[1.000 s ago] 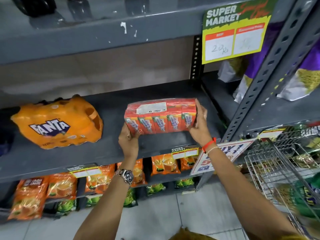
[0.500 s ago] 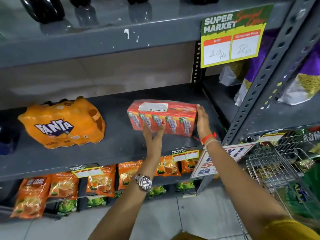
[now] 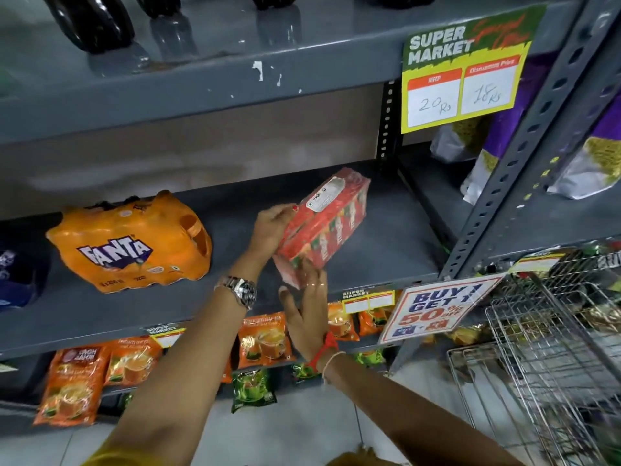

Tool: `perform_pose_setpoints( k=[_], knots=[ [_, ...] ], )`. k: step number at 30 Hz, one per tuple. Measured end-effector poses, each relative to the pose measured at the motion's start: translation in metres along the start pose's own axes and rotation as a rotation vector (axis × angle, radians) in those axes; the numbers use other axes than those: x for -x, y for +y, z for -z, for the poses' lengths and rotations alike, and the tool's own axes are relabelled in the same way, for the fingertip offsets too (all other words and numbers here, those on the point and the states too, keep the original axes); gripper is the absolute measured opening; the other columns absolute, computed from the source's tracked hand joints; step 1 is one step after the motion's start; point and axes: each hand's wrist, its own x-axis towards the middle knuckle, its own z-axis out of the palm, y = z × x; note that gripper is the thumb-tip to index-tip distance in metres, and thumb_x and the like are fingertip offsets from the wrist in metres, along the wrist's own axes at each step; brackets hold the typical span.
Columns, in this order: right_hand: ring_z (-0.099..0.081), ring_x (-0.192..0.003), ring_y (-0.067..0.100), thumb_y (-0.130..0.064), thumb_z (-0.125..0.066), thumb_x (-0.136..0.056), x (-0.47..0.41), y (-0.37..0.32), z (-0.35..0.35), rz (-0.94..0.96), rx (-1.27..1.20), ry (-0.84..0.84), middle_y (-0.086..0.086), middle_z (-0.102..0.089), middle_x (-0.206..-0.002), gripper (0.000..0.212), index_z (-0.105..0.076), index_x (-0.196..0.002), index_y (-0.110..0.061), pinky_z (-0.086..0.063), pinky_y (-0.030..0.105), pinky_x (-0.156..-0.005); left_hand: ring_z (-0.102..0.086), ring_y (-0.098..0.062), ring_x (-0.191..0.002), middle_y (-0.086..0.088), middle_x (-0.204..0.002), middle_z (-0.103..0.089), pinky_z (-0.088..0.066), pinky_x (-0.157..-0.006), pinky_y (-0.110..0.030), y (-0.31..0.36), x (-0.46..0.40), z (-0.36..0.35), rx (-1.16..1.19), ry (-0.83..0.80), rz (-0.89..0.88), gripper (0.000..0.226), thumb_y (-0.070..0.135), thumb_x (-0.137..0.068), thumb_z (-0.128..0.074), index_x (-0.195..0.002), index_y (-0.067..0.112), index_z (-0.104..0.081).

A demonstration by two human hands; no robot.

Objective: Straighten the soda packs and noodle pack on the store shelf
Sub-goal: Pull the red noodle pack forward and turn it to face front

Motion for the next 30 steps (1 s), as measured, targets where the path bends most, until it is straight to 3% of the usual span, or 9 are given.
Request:
perform_pose_setpoints(
  k=[2,5,7,11,14,18,23,27,30],
  knots=[
    [-0.053,-0.108,0.005,-0.033,-0.045,-0.088,-0.017,0.004,0.006,-0.004,-0.042,-0.005,0.000,-0.055,-0.122,0.039,-0.051,-0.125,-0.020,-0.042,0.009,-0.090,-0.063,-0.032,-0.107,-0.020,-0.120,-0.064,-0.049,-0.098,-0.046,-0.006,0.013,0.003,0.000,0.114,-0.026,0.034,0.019,-0.091,-0.056,-0.123,0.007,-0.059],
    [-0.059,-0.081,-0.008,-0.038,-0.043,-0.090,-0.058,0.008,0.032,-0.097,-0.089,0.223,-0.003,-0.068,-0.089,0.024,-0.064,-0.096,-0.027,-0.048,0.014,-0.071,-0.053,-0.028,-0.123,-0.014,-0.141,-0.047,-0.045,-0.103,-0.049,-0.021,0.044,-0.003,0.159,0.219,-0.016,0.055,0.025,-0.090,-0.057,-0.141,0.014,-0.037],
    [-0.060,-0.088,0.003,-0.031,-0.047,-0.091,-0.097,0.009,0.053,-0.164,-0.138,0.373,0.005,-0.067,-0.094,0.021,-0.062,-0.098,-0.020,-0.050,0.022,-0.081,-0.047,-0.025,-0.130,-0.010,-0.146,-0.040,-0.042,-0.107,-0.047,-0.028,0.063,-0.016,0.344,0.228,-0.009,0.066,0.025,-0.090,-0.059,-0.145,0.017,-0.024],
    [-0.043,-0.125,0.025,-0.024,-0.051,-0.093,-0.175,0.017,0.085,-0.318,-0.035,0.345,0.017,-0.047,-0.136,0.047,-0.044,-0.134,-0.002,-0.027,0.024,-0.105,-0.053,-0.022,-0.123,-0.007,-0.139,-0.047,-0.048,-0.099,-0.039,-0.036,0.068,-0.032,0.440,0.173,-0.055,0.060,0.022,-0.090,-0.057,-0.141,0.020,-0.025],
    [-0.041,-0.132,0.030,-0.037,-0.053,-0.091,-0.209,0.022,0.103,-0.449,-0.028,0.197,0.016,-0.044,-0.143,0.057,-0.041,-0.140,-0.010,-0.031,0.035,-0.113,-0.057,-0.020,-0.117,-0.006,-0.138,-0.049,-0.055,-0.082,-0.027,-0.040,0.055,-0.026,0.477,0.134,-0.007,0.066,0.024,-0.089,-0.058,-0.144,0.026,-0.021],
    [-0.061,-0.112,0.032,-0.035,-0.059,-0.086,-0.213,0.025,0.118,-0.519,-0.132,-0.002,0.018,-0.060,-0.129,0.054,-0.051,-0.132,-0.008,-0.048,0.042,-0.101,-0.064,-0.016,-0.102,-0.007,-0.131,-0.055,-0.056,-0.075,-0.028,-0.044,0.033,-0.011,0.472,0.058,0.042,0.071,0.024,-0.087,-0.059,-0.145,0.030,-0.019],
    [-0.069,-0.076,0.021,-0.023,-0.060,-0.085,-0.188,0.036,0.128,-0.485,-0.306,0.100,0.004,-0.071,-0.092,0.035,-0.062,-0.118,-0.011,-0.057,0.032,-0.073,-0.069,-0.009,-0.097,0.007,-0.115,-0.066,-0.054,-0.072,-0.022,-0.050,0.017,0.001,0.421,-0.033,0.038,0.070,0.040,-0.077,-0.059,-0.139,0.040,-0.027],
    [-0.069,-0.069,0.012,-0.024,-0.063,-0.083,-0.166,0.040,0.136,-0.481,-0.381,0.192,-0.002,-0.071,-0.083,0.014,-0.066,-0.096,-0.027,-0.056,0.026,-0.068,-0.071,-0.007,-0.088,0.012,-0.099,-0.073,-0.055,-0.064,-0.019,-0.056,0.015,-0.003,0.464,-0.024,0.064,0.067,0.039,-0.079,-0.057,-0.141,0.029,-0.033],
    [-0.070,-0.073,0.014,-0.026,-0.063,-0.080,-0.151,0.039,0.141,-0.459,-0.382,0.255,-0.001,-0.072,-0.083,0.009,-0.067,-0.088,-0.027,-0.056,0.028,-0.071,-0.071,-0.007,-0.085,0.011,-0.096,-0.073,-0.054,-0.061,-0.018,-0.059,0.020,-0.006,0.470,-0.052,0.057,0.068,0.039,-0.077,-0.058,-0.140,0.025,-0.037]
  ],
)
